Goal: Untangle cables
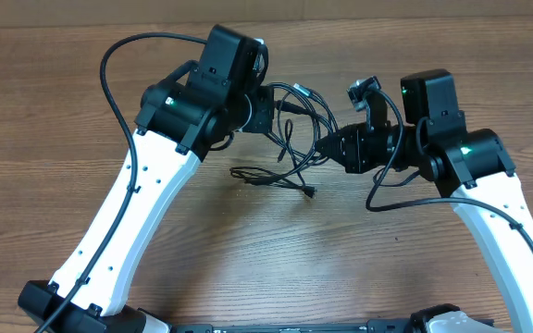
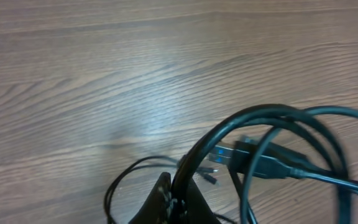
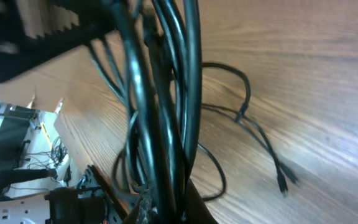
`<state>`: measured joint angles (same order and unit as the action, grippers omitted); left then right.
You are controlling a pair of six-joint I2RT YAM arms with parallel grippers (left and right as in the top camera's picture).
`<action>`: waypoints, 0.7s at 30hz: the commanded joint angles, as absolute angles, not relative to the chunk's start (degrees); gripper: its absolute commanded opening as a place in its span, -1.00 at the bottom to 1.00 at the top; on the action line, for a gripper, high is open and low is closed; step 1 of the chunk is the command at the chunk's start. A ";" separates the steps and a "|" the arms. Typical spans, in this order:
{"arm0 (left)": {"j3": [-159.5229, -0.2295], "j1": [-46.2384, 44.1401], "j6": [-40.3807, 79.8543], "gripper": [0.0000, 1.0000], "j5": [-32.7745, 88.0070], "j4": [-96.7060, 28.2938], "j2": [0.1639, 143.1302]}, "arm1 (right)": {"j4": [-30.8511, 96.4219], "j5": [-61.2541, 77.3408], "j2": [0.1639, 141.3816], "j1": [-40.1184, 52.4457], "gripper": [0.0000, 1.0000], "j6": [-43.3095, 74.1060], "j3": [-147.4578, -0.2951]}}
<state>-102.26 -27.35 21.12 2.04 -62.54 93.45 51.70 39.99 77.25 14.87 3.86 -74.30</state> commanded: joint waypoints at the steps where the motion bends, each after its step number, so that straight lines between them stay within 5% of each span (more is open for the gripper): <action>1: -102.91 -25.28 21.89 -0.92 -5.85 -64.82 93.25 | 50.83 36.97 73.41 14.06 -0.92 2.59 -76.25; 8: -102.91 -22.06 25.56 -0.92 -15.92 -71.00 93.08 | 56.31 4.69 72.49 14.06 -0.92 14.44 -76.25; 21: -103.02 -19.84 24.60 -0.92 -14.33 -68.71 89.01 | 60.18 -6.63 72.55 14.06 -0.92 15.03 -76.20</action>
<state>-102.28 -22.65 25.61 -4.05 -68.88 93.32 58.28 8.88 74.08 15.81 15.20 -74.94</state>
